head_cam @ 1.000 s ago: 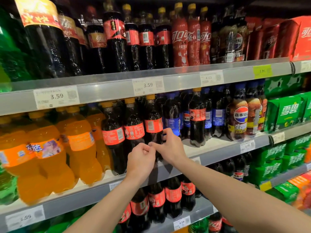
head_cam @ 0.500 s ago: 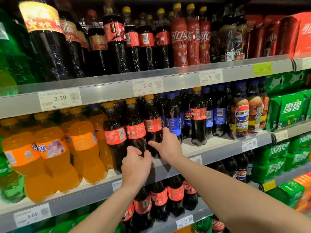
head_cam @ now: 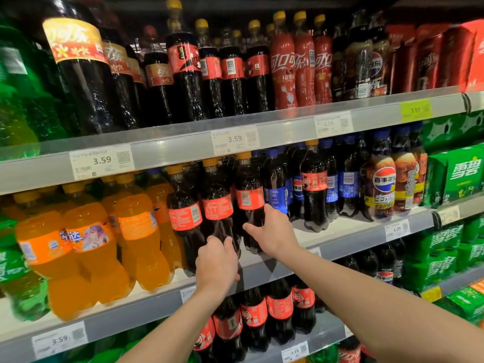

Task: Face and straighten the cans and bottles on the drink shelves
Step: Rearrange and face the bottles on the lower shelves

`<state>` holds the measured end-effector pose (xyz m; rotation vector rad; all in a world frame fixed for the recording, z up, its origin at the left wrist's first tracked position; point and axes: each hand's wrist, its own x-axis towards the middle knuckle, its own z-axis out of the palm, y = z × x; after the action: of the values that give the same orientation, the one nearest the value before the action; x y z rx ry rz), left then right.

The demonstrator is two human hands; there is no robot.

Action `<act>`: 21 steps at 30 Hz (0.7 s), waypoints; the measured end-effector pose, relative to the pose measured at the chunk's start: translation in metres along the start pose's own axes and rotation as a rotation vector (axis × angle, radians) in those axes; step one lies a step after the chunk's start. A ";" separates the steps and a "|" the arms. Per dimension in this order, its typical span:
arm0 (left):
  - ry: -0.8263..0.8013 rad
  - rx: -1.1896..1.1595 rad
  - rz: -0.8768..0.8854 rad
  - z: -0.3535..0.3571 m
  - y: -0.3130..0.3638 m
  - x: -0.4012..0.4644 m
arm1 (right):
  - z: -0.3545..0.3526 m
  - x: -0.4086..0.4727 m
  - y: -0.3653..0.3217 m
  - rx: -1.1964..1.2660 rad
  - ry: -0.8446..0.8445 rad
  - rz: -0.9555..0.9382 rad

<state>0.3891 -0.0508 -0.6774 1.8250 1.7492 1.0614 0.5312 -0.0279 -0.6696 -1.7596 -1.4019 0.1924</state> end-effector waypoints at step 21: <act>0.246 -0.118 -0.144 -0.036 -0.030 -0.010 | -0.009 -0.019 -0.013 0.128 0.004 0.090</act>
<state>0.3431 -0.0639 -0.6785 1.5268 1.8784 1.3450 0.5202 -0.0489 -0.6628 -1.7167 -1.2802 0.3197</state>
